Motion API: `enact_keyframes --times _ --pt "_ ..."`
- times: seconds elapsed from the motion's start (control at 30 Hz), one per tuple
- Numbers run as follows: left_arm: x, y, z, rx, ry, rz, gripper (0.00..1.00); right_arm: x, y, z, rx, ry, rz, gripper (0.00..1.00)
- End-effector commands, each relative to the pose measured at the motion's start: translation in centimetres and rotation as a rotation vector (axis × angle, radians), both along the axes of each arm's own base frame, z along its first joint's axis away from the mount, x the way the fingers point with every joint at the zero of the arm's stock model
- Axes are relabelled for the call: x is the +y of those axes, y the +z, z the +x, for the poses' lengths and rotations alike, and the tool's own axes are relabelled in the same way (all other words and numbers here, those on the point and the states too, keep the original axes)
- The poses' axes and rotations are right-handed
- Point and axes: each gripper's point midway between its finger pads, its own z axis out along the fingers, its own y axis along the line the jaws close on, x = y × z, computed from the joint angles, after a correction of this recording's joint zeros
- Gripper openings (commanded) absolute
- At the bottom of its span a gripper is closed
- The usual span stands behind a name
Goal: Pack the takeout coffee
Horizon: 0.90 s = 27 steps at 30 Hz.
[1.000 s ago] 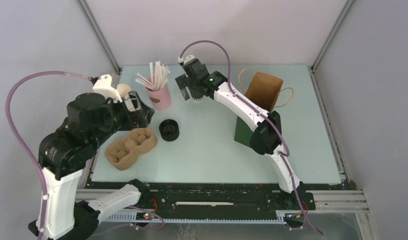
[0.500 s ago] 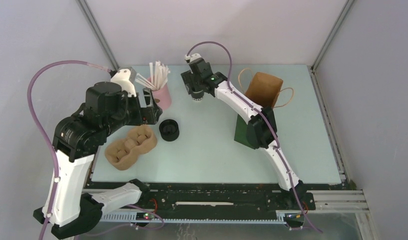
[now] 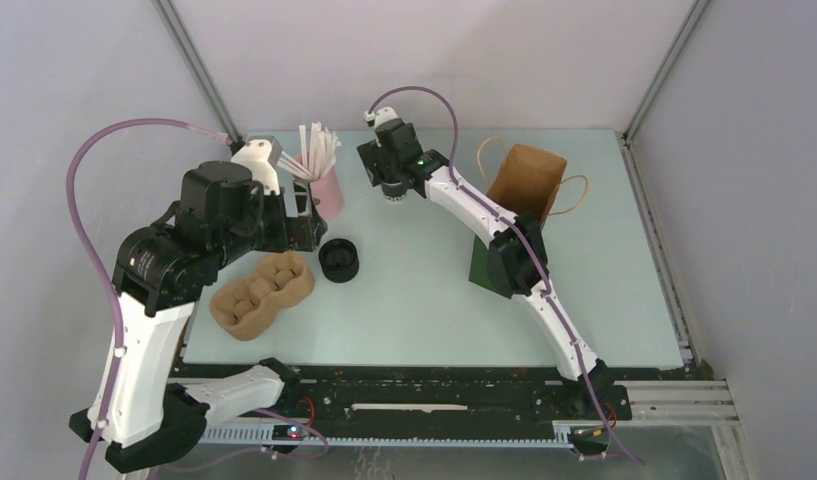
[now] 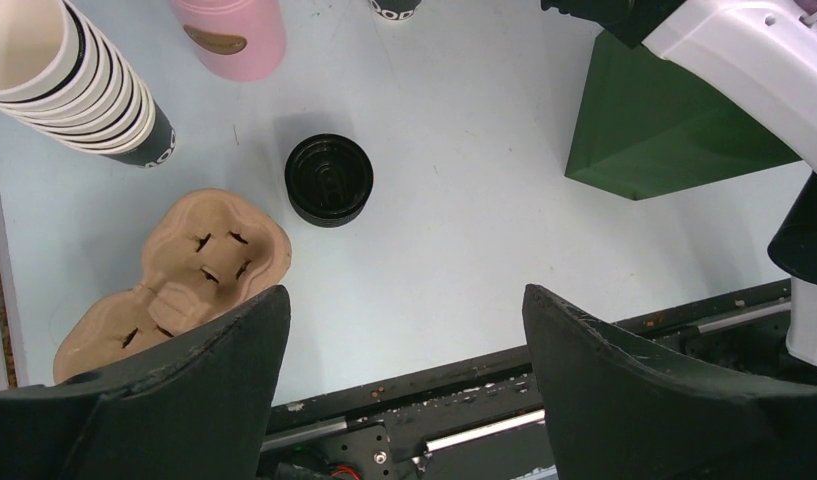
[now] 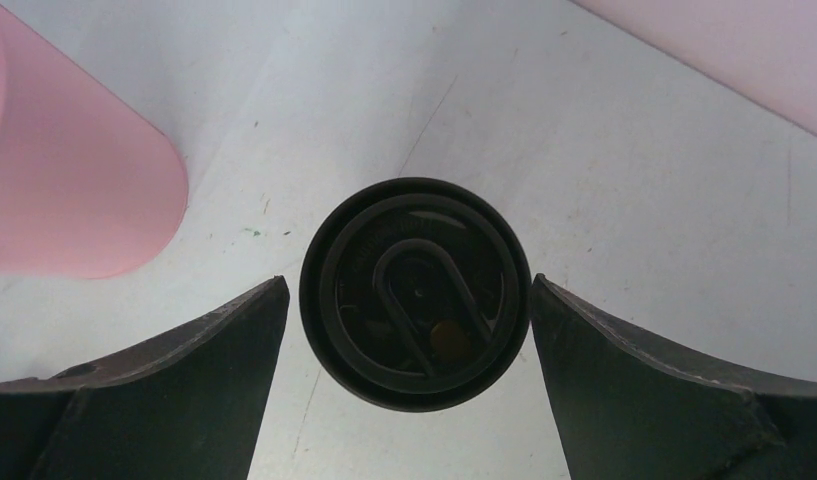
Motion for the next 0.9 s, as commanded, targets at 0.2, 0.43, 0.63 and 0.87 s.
enact_keyframes --times 0.2,0.43,0.63,0.87 --pt "-0.2 1.4 0.1 -0.043 -0.031 -0.011 0.91 -0.5 3.8 1.9 -0.109 -0.027 0.034 1.00" --pt "-0.1 1.3 0.0 -0.042 -0.031 -0.011 0.91 -0.2 2.6 1.8 -0.081 -0.010 0.043 0.80" --pt "-0.3 1.2 -0.1 -0.040 -0.038 -0.019 0.91 0.1 2.2 1.9 -0.081 -0.004 0.047 0.89" --pt "-0.5 1.2 0.0 -0.037 -0.038 -0.028 0.91 0.1 1.4 1.9 -0.058 0.009 0.044 0.87"
